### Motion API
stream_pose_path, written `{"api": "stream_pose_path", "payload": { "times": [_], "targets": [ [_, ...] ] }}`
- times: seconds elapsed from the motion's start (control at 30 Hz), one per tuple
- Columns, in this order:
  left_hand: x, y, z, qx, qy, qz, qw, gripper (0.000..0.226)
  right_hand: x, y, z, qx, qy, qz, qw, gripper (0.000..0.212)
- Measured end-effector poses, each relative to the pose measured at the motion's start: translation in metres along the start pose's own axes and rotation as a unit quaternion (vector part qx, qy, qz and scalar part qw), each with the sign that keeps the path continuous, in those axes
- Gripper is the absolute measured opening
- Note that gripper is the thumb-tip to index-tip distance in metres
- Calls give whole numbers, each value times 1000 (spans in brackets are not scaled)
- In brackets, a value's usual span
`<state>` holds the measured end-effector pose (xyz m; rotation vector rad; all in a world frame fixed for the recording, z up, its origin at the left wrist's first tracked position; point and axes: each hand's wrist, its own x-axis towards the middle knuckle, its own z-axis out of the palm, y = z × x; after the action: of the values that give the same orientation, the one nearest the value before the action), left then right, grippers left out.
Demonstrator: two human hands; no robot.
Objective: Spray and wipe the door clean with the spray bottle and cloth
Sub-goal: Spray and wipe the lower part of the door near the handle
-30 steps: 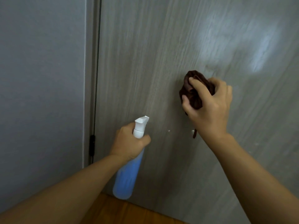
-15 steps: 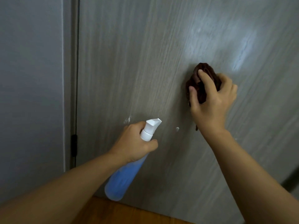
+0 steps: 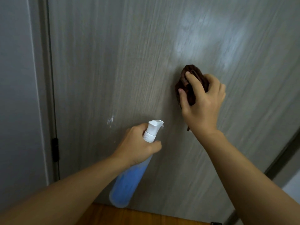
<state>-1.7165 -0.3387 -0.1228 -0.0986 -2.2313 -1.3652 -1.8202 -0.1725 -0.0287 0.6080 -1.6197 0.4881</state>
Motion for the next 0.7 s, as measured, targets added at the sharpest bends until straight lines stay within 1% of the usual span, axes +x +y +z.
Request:
{"api": "stream_pose_path", "payload": {
  "times": [0.1, 0.13, 0.27, 0.37, 0.43, 0.5, 0.6, 0.63, 0.7],
  "targets": [
    [1, 4, 5, 4, 2, -6, 1000, 43, 2, 6, -5, -4, -1, 7, 1000, 39],
    [2, 5, 7, 5, 2, -7, 1000, 42, 3, 9, -7, -6, -1, 10, 1000, 40],
    [6, 5, 18, 15, -12, 3, 1000, 30, 11, 22, -25, -3, 13, 34, 999, 40],
    [13, 5, 33, 13, 5, 30, 999, 21, 18, 38, -41, -10, 22, 53, 998, 40],
    [19, 10, 45, 8, 7, 49, 999, 24, 20, 52, -52, -18, 30, 68, 997, 41],
    [22, 15, 58, 1, 4, 45, 999, 21, 19, 66, -62, -25, 35, 79, 996, 41],
    [24, 21, 77, 10, 4, 36, 999, 37, 14, 87, -74, -35, 41, 88, 995, 41],
    [24, 23, 82, 15, 3, 37, 999, 38, 12, 94, -78, -36, 43, 90, 994, 41],
    [24, 25, 92, 13, 4, 42, 999, 33, 8, 106, -85, -36, 47, 92, 994, 40]
  ]
}}
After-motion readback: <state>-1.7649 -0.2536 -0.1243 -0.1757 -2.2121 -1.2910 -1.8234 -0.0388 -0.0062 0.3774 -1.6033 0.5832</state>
